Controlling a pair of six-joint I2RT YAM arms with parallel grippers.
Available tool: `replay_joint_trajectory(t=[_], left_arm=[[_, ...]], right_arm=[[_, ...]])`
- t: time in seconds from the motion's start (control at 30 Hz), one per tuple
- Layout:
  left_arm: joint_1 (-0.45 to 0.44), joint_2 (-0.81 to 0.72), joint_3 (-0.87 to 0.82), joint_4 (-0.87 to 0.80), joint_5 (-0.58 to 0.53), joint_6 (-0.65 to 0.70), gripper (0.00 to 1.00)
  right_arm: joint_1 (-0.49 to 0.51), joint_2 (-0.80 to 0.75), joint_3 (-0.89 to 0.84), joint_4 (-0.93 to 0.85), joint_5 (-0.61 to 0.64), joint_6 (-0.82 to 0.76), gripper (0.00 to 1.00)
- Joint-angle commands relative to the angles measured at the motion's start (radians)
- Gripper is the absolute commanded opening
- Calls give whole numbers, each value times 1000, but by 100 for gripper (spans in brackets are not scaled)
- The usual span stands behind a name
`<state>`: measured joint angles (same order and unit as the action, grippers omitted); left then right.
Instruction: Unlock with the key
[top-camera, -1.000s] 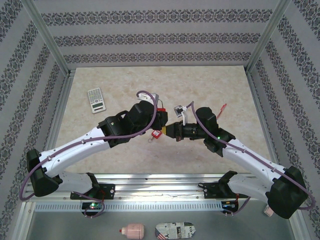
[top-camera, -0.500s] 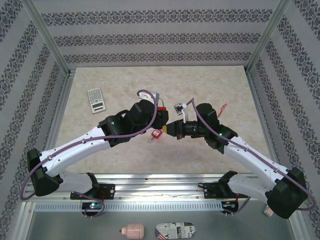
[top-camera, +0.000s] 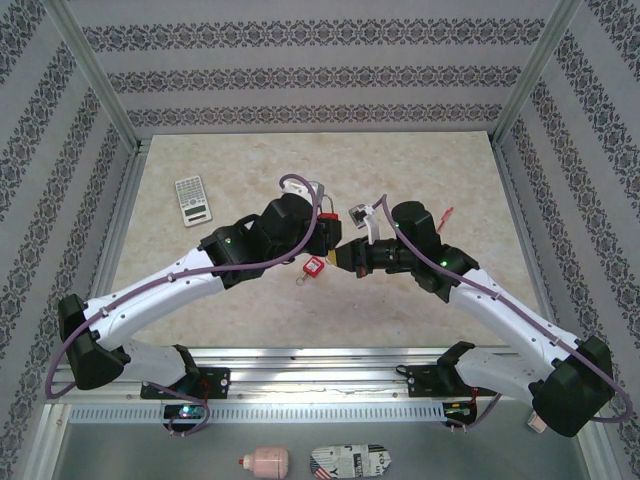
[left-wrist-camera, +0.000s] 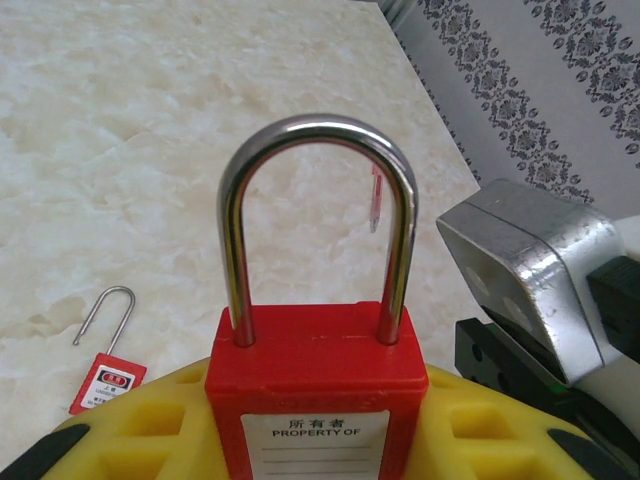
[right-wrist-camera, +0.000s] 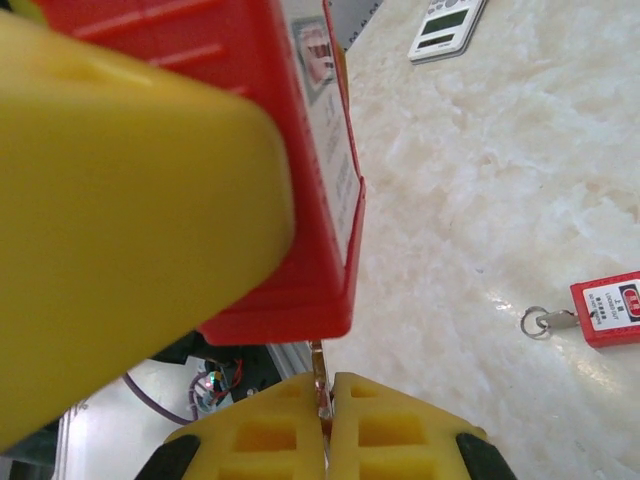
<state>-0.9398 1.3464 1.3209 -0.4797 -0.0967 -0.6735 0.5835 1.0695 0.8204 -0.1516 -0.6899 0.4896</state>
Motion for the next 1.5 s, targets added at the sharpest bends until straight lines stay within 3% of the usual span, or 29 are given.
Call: replay_joint_trajectory(t=[0.0,0.23,0.4,0.7,1.03,1.23,1.47], left_arm=[[-53,30,-11,-279,297,25,0],[-54,52,-47,-294,319,35,0],[-61,75,-39,-317,233,30,0],[-77,136,60,-464,122,95,0],[-81,111,24,-275,292,17,0],[-13,45,-7,-256,208,-41,0],[28,-12,-70,-121,192,-133,0]], right_arm=[[-67,-17,104,289,151,-31,0],[-122,-42,117,289,117,-13,0],[-125,-46,122,330,73,44,0],[-135,-64,154,193,63,-43,0],[-110,-71,86,302,92,-3,0],[-115,-80,56,279,100,-7,0],[-110,-100,2,325,104,29,0]])
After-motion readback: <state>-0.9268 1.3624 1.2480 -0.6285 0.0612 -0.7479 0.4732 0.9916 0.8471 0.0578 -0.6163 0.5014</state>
